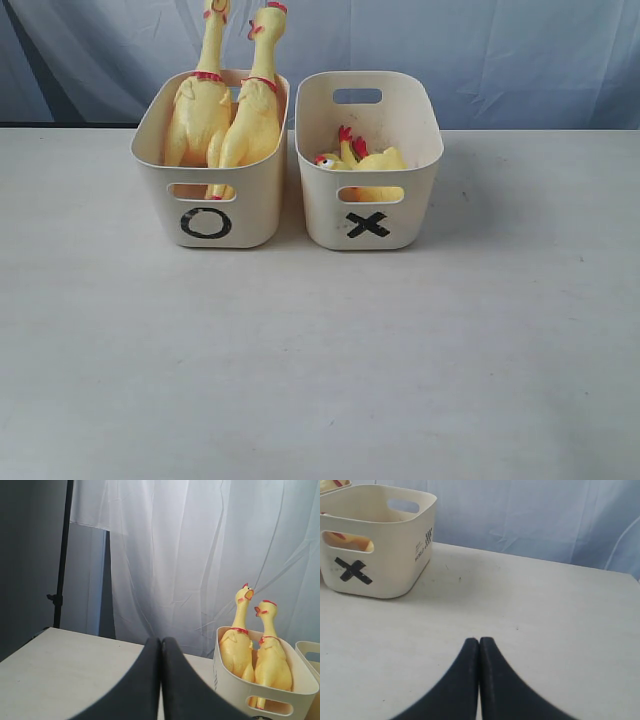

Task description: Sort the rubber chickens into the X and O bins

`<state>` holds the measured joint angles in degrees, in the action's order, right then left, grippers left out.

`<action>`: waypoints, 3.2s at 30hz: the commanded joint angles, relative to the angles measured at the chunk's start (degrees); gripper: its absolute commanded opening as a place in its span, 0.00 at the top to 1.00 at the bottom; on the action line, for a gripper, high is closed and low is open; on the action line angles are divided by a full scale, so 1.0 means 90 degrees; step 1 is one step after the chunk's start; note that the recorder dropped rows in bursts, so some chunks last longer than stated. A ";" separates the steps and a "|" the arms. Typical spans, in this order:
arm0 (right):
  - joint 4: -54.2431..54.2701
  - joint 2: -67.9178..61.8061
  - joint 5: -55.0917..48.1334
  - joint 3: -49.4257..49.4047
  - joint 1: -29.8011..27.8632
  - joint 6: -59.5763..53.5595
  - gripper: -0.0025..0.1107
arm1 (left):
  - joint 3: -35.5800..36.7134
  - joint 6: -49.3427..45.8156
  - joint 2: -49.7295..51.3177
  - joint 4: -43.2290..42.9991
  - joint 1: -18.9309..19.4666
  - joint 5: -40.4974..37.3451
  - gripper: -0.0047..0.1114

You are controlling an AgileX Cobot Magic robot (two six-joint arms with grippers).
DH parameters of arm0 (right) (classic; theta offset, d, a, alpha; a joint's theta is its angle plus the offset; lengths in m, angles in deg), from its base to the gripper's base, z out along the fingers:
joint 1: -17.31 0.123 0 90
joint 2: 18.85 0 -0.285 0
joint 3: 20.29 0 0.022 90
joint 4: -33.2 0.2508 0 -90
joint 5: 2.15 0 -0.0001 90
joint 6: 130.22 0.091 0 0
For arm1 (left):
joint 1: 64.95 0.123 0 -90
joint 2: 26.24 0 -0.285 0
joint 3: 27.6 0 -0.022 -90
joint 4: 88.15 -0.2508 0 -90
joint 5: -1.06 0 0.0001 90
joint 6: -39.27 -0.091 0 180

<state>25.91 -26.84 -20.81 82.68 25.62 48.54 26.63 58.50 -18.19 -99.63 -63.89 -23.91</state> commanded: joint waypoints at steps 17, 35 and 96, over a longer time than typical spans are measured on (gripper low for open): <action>0.0027 0.0023 0.0060 -0.0021 -0.0029 0.0138 0.99 | 0.0009 0.0007 -0.0029 -0.0017 0.0001 0.0063 0.96; 0.0027 0.0023 0.0060 -0.0021 -0.0029 0.0138 0.99 | 0.1545 0.0007 -0.0029 0.0273 0.0001 0.0134 0.96; 0.0025 0.0023 0.0100 -0.0021 -0.0029 0.0138 0.99 | 0.2555 -0.1999 -0.0029 0.0987 0.0001 0.1271 0.96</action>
<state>26.12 -26.84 -19.67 82.68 25.62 49.78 49.41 40.13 -18.19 -91.27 -63.89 -12.19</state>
